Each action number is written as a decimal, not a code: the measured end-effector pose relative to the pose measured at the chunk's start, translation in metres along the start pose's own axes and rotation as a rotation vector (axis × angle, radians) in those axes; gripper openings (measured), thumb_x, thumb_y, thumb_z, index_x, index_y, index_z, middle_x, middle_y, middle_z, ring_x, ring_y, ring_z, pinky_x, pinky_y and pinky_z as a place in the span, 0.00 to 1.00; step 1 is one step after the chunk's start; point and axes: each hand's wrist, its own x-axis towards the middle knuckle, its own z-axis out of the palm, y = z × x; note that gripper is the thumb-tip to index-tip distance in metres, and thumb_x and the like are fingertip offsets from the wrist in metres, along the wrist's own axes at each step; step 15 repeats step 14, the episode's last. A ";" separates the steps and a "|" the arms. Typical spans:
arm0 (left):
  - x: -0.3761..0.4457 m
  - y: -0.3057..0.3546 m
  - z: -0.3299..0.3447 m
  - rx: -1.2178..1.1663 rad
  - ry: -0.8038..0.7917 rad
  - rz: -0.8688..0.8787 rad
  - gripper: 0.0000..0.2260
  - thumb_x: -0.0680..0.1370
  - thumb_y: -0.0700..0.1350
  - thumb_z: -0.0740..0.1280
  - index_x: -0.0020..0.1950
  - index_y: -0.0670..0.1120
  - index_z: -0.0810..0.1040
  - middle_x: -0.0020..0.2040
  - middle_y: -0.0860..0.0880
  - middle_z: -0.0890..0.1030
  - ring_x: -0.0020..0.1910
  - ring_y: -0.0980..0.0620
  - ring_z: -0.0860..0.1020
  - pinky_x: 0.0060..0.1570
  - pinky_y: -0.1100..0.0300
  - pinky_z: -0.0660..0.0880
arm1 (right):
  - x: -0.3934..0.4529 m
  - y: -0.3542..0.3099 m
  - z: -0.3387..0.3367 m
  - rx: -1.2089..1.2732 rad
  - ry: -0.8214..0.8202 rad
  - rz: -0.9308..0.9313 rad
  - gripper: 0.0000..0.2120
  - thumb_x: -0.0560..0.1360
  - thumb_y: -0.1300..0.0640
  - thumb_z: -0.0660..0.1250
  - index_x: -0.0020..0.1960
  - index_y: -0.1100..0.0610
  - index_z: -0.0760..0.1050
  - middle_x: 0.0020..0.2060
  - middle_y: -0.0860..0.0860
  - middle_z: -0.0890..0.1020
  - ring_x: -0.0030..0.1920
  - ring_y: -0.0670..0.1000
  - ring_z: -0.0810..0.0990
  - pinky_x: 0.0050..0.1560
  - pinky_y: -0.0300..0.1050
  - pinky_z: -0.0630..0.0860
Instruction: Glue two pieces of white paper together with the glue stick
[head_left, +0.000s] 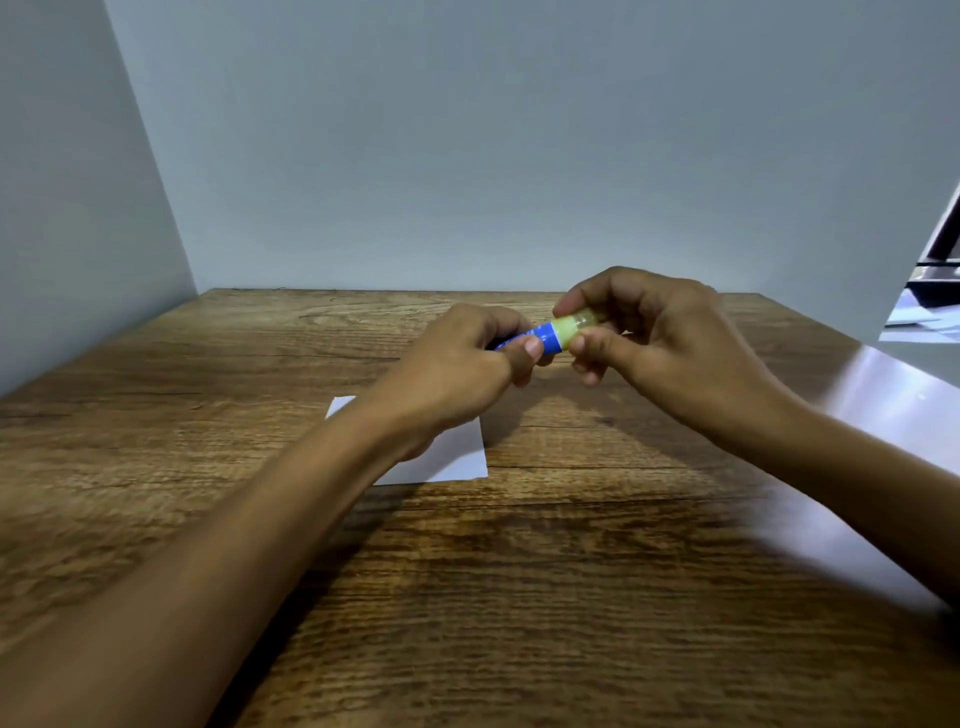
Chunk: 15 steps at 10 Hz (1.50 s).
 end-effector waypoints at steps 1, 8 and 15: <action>-0.001 -0.001 0.004 0.045 0.037 0.038 0.10 0.77 0.45 0.61 0.45 0.42 0.79 0.36 0.45 0.76 0.34 0.51 0.69 0.39 0.57 0.64 | -0.001 -0.001 0.000 -0.008 -0.020 0.020 0.05 0.74 0.61 0.65 0.49 0.55 0.76 0.29 0.47 0.80 0.26 0.43 0.79 0.32 0.34 0.75; -0.002 0.001 0.021 -0.080 0.067 0.040 0.06 0.72 0.43 0.69 0.46 0.49 0.82 0.43 0.52 0.84 0.45 0.58 0.81 0.51 0.57 0.77 | -0.002 -0.009 0.012 -0.256 0.059 0.035 0.07 0.72 0.51 0.67 0.47 0.54 0.74 0.32 0.49 0.76 0.31 0.41 0.72 0.35 0.26 0.68; -0.005 0.010 0.015 -0.030 0.068 0.016 0.08 0.73 0.44 0.64 0.48 0.48 0.81 0.46 0.46 0.83 0.47 0.48 0.79 0.52 0.50 0.75 | 0.003 -0.005 0.012 -0.311 0.146 0.099 0.25 0.67 0.31 0.56 0.41 0.52 0.74 0.27 0.46 0.74 0.29 0.42 0.72 0.31 0.41 0.64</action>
